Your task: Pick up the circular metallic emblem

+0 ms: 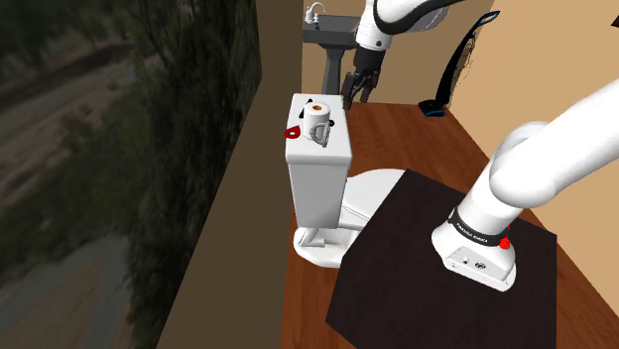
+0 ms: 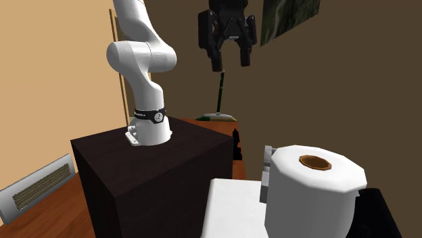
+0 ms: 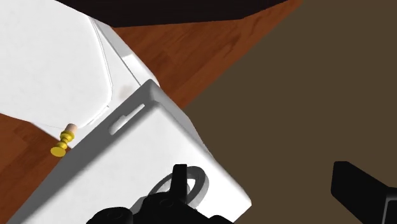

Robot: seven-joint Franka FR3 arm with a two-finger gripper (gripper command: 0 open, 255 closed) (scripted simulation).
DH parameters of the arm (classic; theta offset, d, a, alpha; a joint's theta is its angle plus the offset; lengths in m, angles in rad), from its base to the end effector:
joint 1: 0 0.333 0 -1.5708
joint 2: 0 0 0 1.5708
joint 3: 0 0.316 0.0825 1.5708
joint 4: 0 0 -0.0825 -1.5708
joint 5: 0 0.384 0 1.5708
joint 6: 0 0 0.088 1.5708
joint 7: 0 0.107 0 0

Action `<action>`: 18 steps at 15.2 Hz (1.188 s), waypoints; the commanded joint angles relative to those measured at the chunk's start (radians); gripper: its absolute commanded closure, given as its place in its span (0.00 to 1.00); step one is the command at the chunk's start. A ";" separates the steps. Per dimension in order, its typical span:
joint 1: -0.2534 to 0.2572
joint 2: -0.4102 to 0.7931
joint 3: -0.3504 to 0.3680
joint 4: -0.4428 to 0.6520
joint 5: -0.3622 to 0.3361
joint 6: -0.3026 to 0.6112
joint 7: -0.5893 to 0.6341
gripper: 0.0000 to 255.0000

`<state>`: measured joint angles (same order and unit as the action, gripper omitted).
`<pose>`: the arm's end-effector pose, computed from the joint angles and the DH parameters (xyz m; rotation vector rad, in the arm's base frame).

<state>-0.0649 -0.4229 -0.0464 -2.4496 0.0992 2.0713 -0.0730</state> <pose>0.4174 -0.0422 0.4572 -3.0353 0.1220 -0.0809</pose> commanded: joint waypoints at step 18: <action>-0.038 0.554 -0.013 0.202 -0.021 0.388 0.077 0.00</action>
<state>-0.1011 0.1205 -0.0583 -2.2441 0.0756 2.4449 0.0092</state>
